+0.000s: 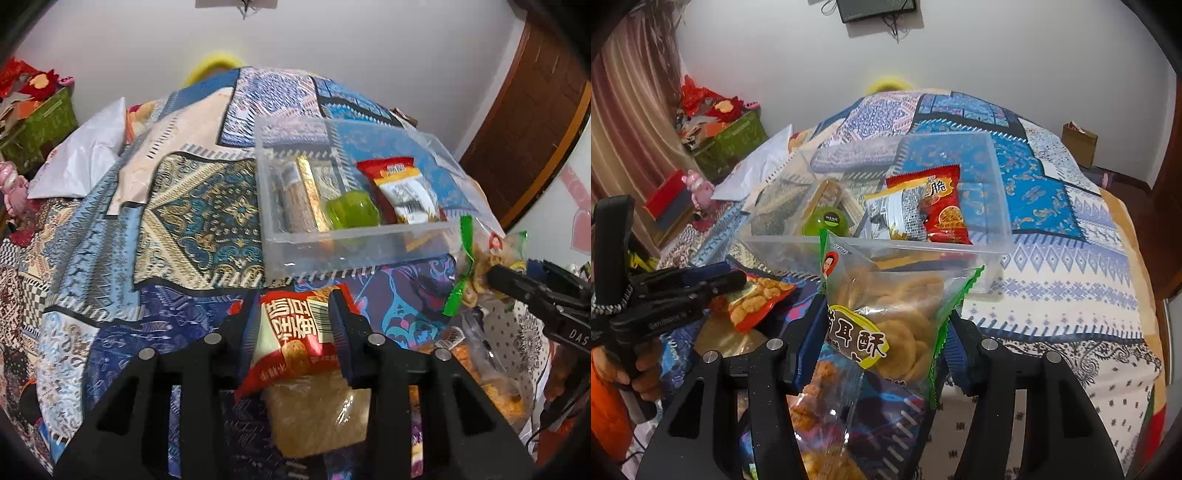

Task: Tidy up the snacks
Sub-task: 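Carry both bags into the clear box, release, and withdraw both grippers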

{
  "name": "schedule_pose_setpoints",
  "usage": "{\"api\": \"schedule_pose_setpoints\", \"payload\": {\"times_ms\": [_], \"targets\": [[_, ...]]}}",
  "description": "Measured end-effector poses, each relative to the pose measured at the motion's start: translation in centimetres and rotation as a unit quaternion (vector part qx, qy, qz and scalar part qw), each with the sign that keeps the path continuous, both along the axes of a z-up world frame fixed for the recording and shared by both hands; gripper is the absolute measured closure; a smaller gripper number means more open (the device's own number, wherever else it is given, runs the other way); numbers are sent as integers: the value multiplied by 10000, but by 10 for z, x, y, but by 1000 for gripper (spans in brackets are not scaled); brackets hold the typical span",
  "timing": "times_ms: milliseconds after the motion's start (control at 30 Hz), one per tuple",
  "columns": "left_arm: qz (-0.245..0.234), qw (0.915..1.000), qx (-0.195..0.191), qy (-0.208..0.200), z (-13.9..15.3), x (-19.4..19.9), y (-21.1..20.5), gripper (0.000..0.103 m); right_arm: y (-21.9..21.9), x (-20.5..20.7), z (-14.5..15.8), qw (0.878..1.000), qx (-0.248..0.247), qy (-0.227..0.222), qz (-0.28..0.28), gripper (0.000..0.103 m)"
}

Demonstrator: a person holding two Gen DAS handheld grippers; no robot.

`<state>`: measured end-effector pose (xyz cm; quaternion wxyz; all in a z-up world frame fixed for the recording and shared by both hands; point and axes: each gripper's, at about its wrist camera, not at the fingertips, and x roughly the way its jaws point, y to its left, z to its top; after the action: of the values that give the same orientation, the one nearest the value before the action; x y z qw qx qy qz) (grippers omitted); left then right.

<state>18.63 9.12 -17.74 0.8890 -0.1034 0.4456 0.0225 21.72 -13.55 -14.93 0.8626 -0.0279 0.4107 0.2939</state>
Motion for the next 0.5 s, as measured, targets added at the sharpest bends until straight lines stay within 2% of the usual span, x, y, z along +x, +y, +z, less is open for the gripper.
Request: {"api": "schedule_pose_setpoints", "payload": {"times_ms": [67,100,233,267,433,500], "targets": [[89,10000,36,-9,3,-5,5,28,-1,-2,3,10000,13,-33,-7,49],[136,9999,6,-5,2,-7,8,25,-2,-4,4,10000,28,-44,-7,49],[146,9991,-172,346,-16,-6,14,24,-5,-7,6,10000,83,-52,-12,49],[147,9986,-296,423,-24,-4,16,20,-6,-8,5,9999,84,-55,-17,49],[212,9942,-774,718,-50,8,17,20,-7,-8,4,10000,68,-33,-29,49],[269,9934,-796,781,-60,13,14,20,-7,-8,4,10000,39,-36,-40,49]]}}
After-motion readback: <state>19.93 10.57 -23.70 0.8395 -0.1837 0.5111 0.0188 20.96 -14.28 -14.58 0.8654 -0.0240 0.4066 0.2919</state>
